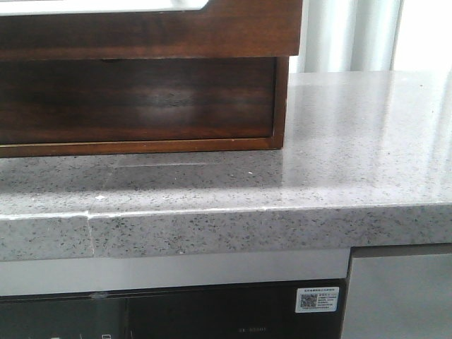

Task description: Put scissors in drawer with both arms

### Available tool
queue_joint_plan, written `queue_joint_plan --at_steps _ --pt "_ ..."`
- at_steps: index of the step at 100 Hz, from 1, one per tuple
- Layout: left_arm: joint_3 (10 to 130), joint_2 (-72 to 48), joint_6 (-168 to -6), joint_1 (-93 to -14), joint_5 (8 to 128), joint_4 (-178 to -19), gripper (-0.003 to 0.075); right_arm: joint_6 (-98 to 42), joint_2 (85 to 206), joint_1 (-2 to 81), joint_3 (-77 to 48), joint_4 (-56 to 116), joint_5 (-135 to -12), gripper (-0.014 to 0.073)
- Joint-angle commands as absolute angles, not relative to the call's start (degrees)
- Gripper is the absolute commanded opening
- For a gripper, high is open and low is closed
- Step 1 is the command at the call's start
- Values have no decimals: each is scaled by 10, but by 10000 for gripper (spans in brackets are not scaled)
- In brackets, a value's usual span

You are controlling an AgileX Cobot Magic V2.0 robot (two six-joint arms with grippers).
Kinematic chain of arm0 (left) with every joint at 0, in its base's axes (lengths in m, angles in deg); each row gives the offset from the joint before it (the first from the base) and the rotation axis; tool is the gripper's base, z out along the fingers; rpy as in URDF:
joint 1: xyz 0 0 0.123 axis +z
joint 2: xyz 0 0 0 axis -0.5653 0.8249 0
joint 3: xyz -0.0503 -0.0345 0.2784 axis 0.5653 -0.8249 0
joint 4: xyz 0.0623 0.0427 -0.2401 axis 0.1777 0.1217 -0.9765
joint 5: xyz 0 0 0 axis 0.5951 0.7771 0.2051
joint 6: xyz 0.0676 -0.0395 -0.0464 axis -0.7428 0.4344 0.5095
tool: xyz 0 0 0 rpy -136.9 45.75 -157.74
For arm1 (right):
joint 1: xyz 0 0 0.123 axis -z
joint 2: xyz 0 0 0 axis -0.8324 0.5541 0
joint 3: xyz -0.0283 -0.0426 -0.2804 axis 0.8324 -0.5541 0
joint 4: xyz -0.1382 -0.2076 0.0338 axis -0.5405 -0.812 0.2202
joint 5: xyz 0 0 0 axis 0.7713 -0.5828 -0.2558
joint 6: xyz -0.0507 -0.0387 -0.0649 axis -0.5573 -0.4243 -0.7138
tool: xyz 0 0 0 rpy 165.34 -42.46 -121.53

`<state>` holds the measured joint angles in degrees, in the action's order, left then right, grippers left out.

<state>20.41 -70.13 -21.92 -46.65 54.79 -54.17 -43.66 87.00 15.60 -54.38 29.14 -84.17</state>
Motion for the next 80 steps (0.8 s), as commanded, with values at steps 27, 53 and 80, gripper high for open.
queue_joint_plan --at_steps 27,53,80 --pt "219 -719 -262 -467 521 -615 -20 -437 877 160 -530 297 -795 -55" --pt "183 -719 -463 -406 514 -729 -20 -437 877 160 -530 297 -795 -55" --pt "118 -720 -464 -346 518 -762 -20 -437 877 160 -530 297 -795 -55"
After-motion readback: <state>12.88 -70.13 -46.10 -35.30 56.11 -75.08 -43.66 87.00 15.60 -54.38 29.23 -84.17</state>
